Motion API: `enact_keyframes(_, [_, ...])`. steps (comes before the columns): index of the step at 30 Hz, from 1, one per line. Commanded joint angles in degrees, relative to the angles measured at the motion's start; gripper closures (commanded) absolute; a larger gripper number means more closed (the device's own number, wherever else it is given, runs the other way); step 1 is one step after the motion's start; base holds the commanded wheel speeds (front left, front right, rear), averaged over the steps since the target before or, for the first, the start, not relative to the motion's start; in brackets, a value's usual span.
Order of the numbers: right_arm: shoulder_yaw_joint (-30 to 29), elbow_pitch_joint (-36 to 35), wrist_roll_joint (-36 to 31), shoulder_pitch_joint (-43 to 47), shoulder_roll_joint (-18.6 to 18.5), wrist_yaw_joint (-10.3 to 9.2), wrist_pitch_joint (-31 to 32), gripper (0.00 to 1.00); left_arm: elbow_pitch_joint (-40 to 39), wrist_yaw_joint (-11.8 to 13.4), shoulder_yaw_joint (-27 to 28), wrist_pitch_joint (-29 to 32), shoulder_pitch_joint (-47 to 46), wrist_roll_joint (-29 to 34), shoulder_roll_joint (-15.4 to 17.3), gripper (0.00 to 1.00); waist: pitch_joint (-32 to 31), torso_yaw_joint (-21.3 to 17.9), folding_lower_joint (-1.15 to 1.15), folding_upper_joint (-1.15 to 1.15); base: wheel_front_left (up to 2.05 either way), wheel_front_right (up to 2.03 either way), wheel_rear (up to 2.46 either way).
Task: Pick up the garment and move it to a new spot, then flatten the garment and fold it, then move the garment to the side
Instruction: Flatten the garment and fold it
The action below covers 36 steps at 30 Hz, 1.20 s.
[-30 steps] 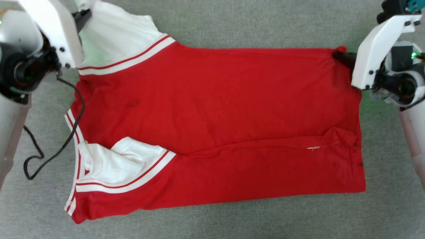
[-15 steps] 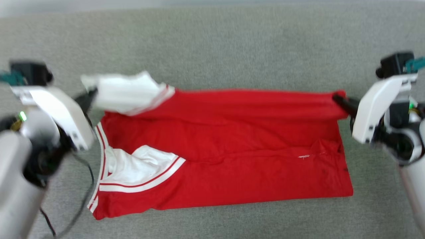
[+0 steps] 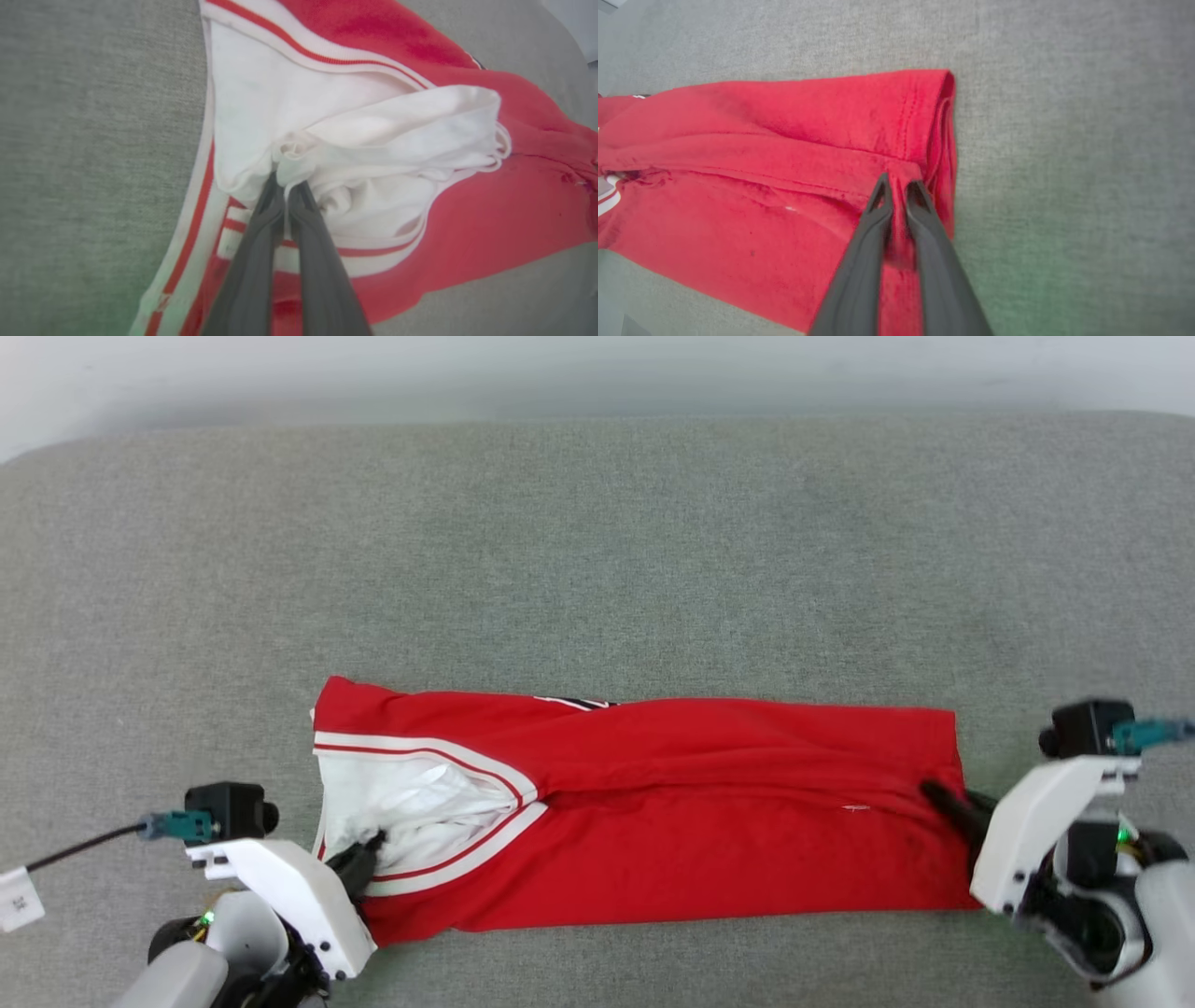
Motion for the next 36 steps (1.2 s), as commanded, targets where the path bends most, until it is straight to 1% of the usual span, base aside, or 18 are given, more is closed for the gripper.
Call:
enact_keyframes(1, [-0.08,0.18,-0.69,1.38,0.15,-0.02,-1.65,0.00,1.32,-0.40,-0.61,-0.57,1.56,-0.22,-0.90,0.00,-0.14,-0.07,0.01,0.00,0.00,0.00,0.00])
enact_keyframes(3, [-0.21,0.49,-1.01,3.09,0.70,-0.03,-4.56,0.00,2.84,-0.08,-0.02,-3.51,2.29,0.57,-1.84,0.00,-0.41,-0.23,0.01,0.00,0.00,0.00,0.00])
enact_keyframes(6, [0.32,-0.48,-1.67,5.38,0.98,-0.02,-9.26,0.00,3.46,0.69,1.35,-9.55,2.73,2.64,-2.67,0.00,-1.24,-0.59,0.01,0.00,0.00,0.00,0.00])
enact_keyframes(9, [0.31,-2.68,-1.62,7.38,0.87,-0.02,-13.19,0.00,1.96,1.60,1.98,-15.36,2.81,5.35,-3.48,0.00,-2.11,-0.99,0.01,0.00,0.00,0.00,0.00])
enact_keyframes(10, [0.07,-3.71,-1.49,8.12,0.85,-0.02,-14.14,0.00,1.43,2.38,2.43,-17.38,2.96,6.45,-3.53,0.00,-2.43,-1.14,0.01,0.00,0.00,0.00,0.00])
enact_keyframes(13, [-1.19,-7.01,-1.57,9.38,0.06,-0.02,-15.27,0.00,-1.10,4.03,2.90,-21.57,3.28,8.93,-3.94,0.00,-3.27,-1.34,0.01,0.00,0.00,0.00,0.00])
enact_keyframes(15, [-2.55,-9.07,-1.94,9.99,-0.53,-0.02,-14.37,0.00,-3.01,4.95,3.02,-23.68,3.54,10.09,-4.47,0.00,-3.81,-1.42,0.01,0.00,0.00,0.00,0.00])
enact_keyframes(16, [-3.54,-9.95,-2.01,10.23,-0.74,-0.02,-13.61,0.00,-3.83,5.85,3.06,-24.78,3.49,11.46,-4.21,0.00,-4.07,-1.43,0.01,0.00,0.00,0.00,0.00])
enact_keyframes(19, [-6.98,-12.13,-2.63,10.26,-1.74,-0.02,-10.19,0.00,-6.73,7.67,3.45,-27.27,3.18,13.66,-5.07,0.00,-4.66,-1.13,0.01,0.00,0.00,0.00,0.00])
enact_keyframes(21, [-9.28,-12.51,-2.68,9.78,-2.46,-0.02,-7.12,0.00,-8.48,8.86,3.47,-28.25,2.91,15.83,-4.86,0.00,-4.89,-0.70,0.01,0.00,0.00,0.00,0.00])
enact_keyframes(24, [-11.83,-12.19,-3.06,8.99,-3.60,-0.02,-1.75,0.00,-11.46,10.73,3.99,-29.28,2.84,18.98,-5.68,0.00,-5.02,0.26,0.01,0.00,0.00,0.00,0.00])
enact_keyframes(27, [-13.54,-11.83,-3.40,8.47,-3.86,-0.02,3.20,0.00,-14.22,11.82,4.13,-29.71,2.74,22.18,-6.20,0.00,-4.60,1.71,0.01,0.00,0.00,0.00,0.00])
enact_keyframes(28, [-13.82,-11.39,-3.65,7.66,-2.97,-0.02,7.15,0.00,-16.52,12.22,3.67,-29.87,2.58,24.64,-6.56,0.00,-3.77,3.30,0.01,0.00,0.00,0.00,0.00])
enact_keyframes(29, [-13.72,-11.07,-3.68,7.34,-2.35,-0.02,8.20,0.00,-17.01,12.27,3.43,-29.89,2.55,25.21,-6.66,0.00,-3.45,3.79,0.01,0.00,0.00,0.00,0.00])
enact_keyframes(31, [-13.47,-10.76,-3.91,6.97,-1.76,-0.01,8.87,0.00,-17.58,12.26,3.21,-29.90,2.41,25.71,-6.83,0.00,-3.08,4.26,0.01,0.00,0.00,0.00,0.00])
enact_keyframes(36, [-12.21,-6.69,-4.17,4.64,0.45,-0.02,11.31,0.00,-18.88,12.49,1.81,-29.91,1.45,28.04,-7.06,0.00,-1.27,6.51,0.01,0.00,0.00,0.00,0.00])
